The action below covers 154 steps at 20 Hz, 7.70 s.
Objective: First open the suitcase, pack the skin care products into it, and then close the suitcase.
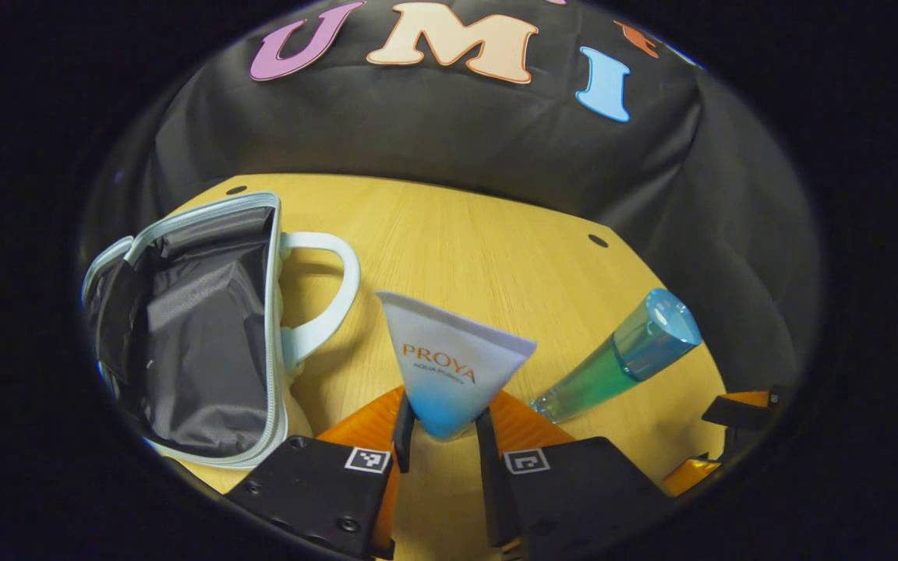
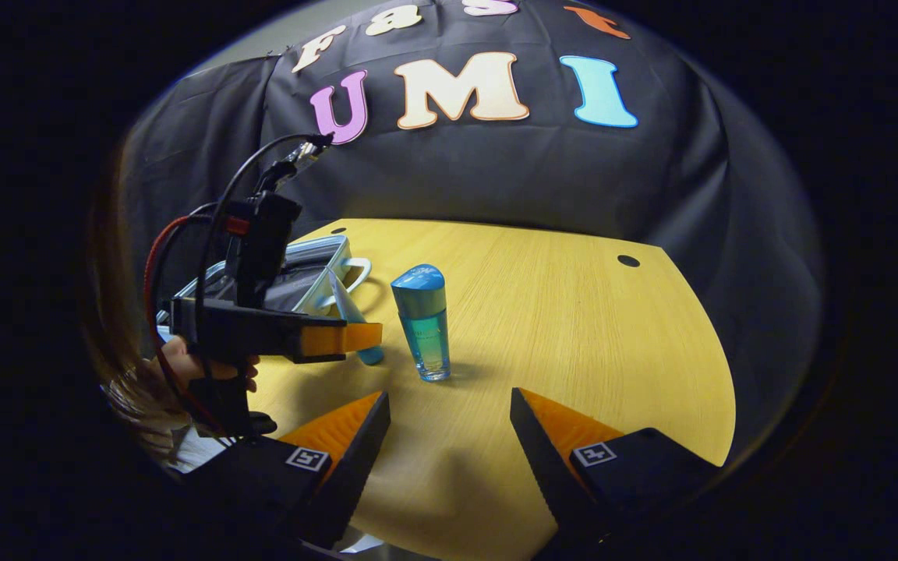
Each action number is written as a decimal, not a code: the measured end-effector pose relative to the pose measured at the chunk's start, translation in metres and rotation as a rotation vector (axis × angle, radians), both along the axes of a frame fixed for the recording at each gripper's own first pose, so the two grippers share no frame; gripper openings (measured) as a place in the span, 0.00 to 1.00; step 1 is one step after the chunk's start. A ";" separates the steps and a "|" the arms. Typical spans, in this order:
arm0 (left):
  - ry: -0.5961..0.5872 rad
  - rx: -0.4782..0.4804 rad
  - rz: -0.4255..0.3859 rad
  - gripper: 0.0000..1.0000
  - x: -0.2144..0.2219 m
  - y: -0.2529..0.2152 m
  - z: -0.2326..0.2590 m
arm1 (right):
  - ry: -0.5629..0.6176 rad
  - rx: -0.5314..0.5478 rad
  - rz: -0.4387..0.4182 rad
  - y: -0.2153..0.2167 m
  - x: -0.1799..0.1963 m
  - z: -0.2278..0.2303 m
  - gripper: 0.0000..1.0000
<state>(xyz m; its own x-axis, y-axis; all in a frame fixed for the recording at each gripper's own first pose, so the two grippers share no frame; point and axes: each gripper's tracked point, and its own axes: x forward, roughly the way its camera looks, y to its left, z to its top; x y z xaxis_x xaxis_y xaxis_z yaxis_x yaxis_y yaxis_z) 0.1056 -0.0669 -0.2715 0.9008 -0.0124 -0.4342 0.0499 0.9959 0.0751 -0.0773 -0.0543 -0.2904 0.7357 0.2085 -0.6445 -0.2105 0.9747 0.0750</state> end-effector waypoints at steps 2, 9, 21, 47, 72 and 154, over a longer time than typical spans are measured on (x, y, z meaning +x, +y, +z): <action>-0.006 -0.012 -0.007 0.37 -0.003 -0.004 0.010 | -0.009 0.008 -0.002 0.003 0.010 0.000 0.97; -0.044 -0.011 -0.042 0.36 -0.025 -0.003 0.084 | 0.016 0.051 0.050 0.025 0.030 -0.025 0.98; 0.052 -0.032 0.193 0.36 -0.071 0.119 0.137 | -0.018 0.114 0.100 0.048 0.093 -0.072 0.98; 0.717 -0.154 0.309 0.35 -0.104 0.215 0.049 | -0.025 0.151 0.116 0.118 0.118 0.008 0.40; 0.512 -0.335 0.465 0.92 -0.247 0.331 0.152 | 0.501 0.132 0.363 0.348 0.090 -0.075 0.39; 0.022 -0.450 0.002 0.00 -0.104 0.167 0.325 | 0.102 0.075 -0.253 0.046 0.076 0.066 0.95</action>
